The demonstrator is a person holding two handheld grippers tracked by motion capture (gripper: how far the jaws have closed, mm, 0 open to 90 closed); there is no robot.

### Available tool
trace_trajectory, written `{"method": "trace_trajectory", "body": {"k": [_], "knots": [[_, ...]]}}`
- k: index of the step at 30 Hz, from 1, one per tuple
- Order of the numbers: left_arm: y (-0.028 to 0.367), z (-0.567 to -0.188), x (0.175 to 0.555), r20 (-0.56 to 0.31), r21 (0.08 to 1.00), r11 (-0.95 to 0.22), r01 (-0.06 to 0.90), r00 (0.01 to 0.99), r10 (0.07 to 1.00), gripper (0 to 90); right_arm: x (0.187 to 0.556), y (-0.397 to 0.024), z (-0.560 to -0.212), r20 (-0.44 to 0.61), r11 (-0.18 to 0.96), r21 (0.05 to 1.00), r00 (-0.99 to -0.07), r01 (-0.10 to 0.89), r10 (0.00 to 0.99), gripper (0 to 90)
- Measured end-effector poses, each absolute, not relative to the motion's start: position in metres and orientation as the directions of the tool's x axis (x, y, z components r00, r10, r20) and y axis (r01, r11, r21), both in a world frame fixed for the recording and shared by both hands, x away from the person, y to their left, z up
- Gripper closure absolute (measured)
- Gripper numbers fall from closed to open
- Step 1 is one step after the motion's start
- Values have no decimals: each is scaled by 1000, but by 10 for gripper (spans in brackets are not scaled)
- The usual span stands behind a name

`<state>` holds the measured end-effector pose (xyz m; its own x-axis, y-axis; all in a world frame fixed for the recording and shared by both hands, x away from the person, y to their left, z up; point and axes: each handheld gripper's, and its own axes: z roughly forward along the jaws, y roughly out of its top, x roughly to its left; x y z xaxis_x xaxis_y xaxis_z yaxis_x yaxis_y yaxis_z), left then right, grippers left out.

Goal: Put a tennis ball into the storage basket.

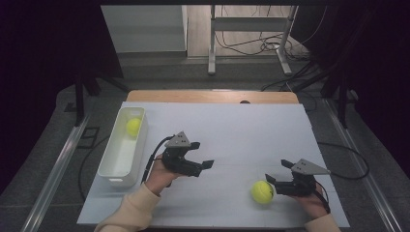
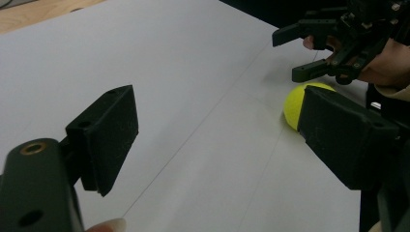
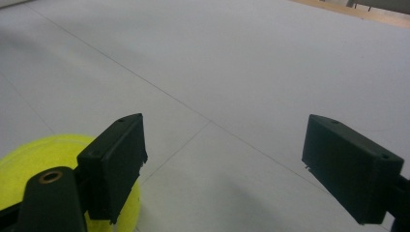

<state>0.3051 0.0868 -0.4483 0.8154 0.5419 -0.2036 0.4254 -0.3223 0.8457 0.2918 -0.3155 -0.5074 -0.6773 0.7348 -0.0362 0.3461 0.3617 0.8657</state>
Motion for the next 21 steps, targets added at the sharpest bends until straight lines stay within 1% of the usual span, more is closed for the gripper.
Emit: {"method": "trace_trajectory", "body": {"k": [21], "knots": [[63, -460, 304, -208, 824, -377, 423, 845, 494, 150, 292, -315, -508, -35, 363, 863, -676, 351, 736, 161]]}}
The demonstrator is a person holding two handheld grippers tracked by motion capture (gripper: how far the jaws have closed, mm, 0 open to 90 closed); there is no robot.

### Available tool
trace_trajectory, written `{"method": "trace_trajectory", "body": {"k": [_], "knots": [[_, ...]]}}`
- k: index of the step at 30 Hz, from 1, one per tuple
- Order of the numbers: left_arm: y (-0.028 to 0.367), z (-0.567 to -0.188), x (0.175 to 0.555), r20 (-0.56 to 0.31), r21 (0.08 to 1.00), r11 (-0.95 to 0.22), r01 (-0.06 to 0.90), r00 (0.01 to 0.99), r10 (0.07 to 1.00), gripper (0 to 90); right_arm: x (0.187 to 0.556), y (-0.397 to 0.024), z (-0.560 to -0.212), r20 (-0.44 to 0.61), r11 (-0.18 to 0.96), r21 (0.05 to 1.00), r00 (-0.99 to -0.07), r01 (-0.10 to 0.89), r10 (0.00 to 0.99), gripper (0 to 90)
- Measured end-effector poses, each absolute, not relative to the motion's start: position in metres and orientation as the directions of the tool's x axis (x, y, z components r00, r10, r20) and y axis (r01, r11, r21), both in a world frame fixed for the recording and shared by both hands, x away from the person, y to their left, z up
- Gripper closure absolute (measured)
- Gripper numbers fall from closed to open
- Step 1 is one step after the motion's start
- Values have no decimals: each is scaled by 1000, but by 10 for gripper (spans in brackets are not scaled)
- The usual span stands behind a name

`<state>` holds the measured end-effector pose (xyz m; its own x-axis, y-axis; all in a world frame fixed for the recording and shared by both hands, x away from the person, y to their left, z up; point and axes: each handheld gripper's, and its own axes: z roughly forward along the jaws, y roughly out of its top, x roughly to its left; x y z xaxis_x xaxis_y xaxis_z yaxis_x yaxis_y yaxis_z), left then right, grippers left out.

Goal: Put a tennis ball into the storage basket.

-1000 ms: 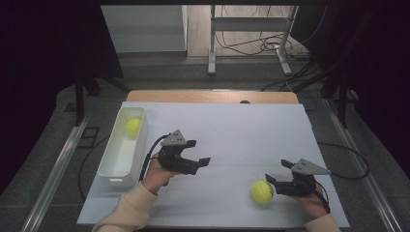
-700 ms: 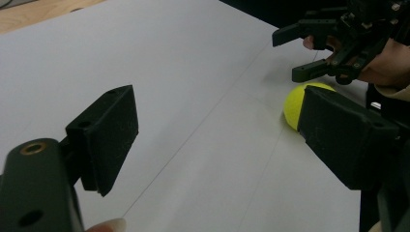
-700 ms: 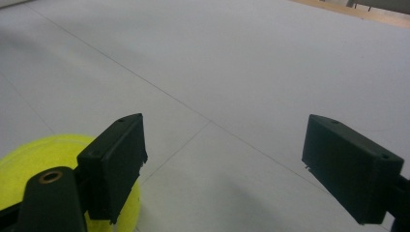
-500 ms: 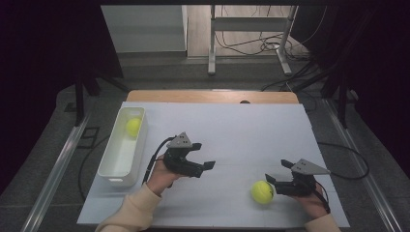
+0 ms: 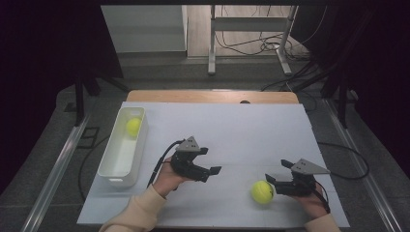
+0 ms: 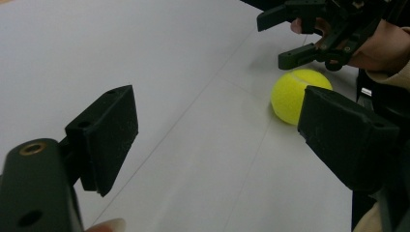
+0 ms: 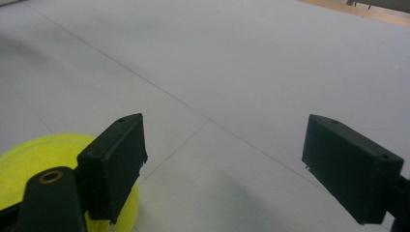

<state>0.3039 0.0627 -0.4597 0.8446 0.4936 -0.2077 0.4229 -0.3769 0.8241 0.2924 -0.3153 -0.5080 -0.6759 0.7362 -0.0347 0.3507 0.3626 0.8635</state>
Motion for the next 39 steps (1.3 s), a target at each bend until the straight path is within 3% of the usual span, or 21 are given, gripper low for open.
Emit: {"method": "trace_trajectory", "body": {"k": [39], "knots": [[-4, -491, 301, -228, 763, -500, 409, 895, 384, 146, 294, -315, -508, -30, 354, 865, -668, 355, 744, 162]]}}
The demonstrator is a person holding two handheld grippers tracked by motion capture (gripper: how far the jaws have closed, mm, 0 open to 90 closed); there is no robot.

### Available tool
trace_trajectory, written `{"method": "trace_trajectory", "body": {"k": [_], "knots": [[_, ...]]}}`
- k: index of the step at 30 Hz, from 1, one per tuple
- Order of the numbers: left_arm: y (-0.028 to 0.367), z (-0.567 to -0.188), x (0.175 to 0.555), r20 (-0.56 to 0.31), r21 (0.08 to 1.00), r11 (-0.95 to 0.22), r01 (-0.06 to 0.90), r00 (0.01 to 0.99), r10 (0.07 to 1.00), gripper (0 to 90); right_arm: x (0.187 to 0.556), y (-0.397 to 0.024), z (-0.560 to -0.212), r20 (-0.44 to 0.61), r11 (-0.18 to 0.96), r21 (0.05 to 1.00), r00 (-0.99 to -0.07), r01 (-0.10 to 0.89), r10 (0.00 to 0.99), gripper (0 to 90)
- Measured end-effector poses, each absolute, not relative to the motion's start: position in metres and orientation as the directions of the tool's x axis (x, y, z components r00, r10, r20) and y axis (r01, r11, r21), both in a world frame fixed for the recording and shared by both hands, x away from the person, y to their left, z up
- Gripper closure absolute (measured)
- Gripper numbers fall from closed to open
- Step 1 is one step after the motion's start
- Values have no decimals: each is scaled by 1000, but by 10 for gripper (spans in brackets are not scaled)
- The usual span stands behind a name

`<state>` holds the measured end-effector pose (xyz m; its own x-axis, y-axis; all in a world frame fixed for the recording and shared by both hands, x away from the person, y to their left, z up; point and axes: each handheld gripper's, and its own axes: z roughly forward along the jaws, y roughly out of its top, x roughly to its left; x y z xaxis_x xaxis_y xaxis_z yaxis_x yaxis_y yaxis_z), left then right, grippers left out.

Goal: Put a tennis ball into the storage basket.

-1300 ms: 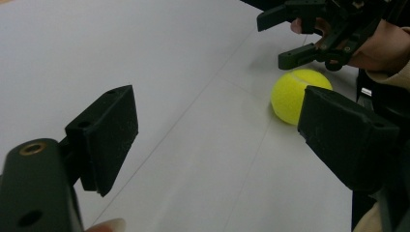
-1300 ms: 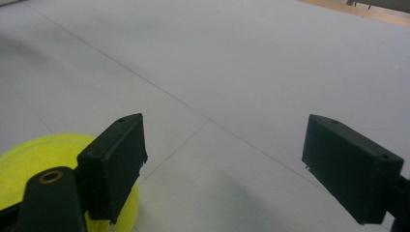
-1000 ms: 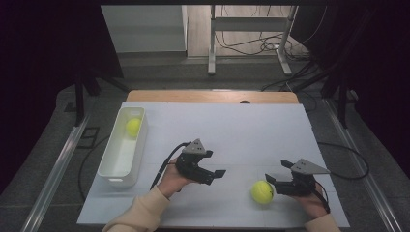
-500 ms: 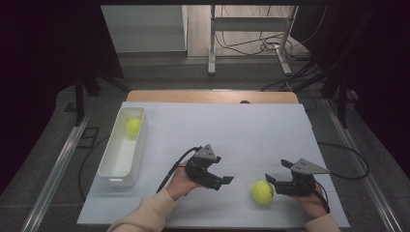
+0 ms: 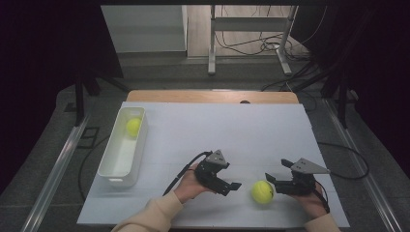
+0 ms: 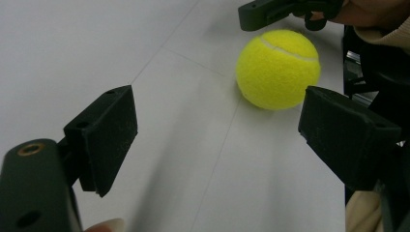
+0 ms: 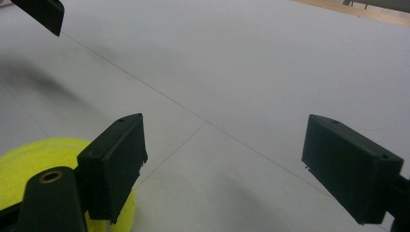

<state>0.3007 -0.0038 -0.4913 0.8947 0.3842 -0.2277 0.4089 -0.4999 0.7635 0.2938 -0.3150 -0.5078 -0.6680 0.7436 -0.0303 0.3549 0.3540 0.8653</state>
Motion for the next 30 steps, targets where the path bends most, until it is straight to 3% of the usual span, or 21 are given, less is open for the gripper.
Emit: {"method": "trace_trajectory", "body": {"k": [30], "knots": [[-51, -512, 300, -246, 732, -560, 388, 917, 313, 141, 294, -317, -506, -19, 335, 869, -649, 366, 760, 163]]}}
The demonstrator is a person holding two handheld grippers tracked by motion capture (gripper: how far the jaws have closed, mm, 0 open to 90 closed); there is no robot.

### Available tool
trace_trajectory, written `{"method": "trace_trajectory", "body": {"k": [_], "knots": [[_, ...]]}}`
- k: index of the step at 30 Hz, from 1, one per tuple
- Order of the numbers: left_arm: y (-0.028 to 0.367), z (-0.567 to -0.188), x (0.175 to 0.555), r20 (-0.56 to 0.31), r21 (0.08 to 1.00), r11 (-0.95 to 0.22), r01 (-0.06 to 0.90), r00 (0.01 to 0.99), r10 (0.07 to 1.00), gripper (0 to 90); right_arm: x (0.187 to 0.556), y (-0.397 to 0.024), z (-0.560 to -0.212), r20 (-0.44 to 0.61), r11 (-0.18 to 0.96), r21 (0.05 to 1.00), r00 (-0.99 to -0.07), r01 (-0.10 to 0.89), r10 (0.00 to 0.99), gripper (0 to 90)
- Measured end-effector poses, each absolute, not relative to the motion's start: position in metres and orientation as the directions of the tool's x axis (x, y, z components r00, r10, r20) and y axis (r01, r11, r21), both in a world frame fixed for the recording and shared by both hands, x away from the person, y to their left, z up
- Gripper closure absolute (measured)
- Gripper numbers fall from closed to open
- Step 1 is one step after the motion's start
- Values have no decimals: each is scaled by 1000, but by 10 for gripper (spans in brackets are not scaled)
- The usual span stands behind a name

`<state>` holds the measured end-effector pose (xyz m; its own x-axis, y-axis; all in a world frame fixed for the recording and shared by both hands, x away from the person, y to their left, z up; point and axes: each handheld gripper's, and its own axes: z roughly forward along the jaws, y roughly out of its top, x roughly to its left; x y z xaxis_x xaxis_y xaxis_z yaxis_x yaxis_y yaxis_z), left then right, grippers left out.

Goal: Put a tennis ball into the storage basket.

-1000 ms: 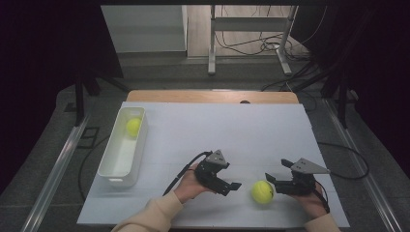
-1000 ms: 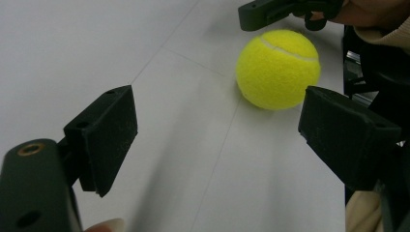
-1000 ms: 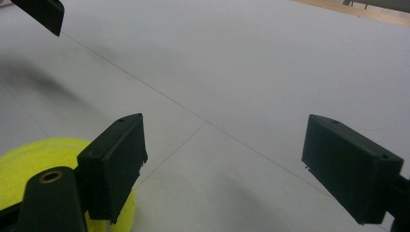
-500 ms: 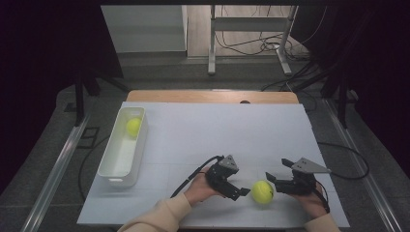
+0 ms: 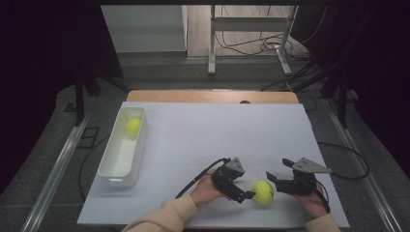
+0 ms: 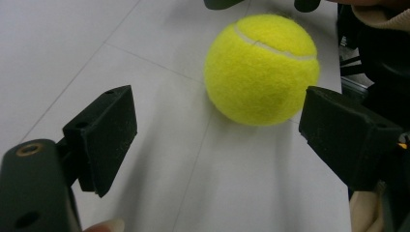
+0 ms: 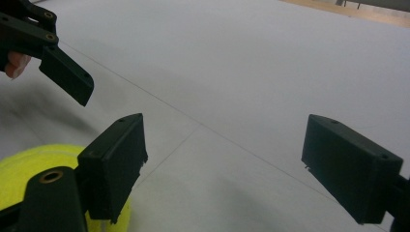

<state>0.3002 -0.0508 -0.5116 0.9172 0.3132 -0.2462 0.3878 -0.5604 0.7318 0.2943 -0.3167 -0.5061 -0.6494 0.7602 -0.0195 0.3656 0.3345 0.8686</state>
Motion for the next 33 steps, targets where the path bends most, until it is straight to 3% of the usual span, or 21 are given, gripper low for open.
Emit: {"method": "trace_trajectory", "body": {"k": [33], "knots": [[-100, -517, 301, -221, 684, -651, 328, 945, 243, 108, 295, -318, -508, -17, 334, 865, -643, 375, 766, 163]]}}
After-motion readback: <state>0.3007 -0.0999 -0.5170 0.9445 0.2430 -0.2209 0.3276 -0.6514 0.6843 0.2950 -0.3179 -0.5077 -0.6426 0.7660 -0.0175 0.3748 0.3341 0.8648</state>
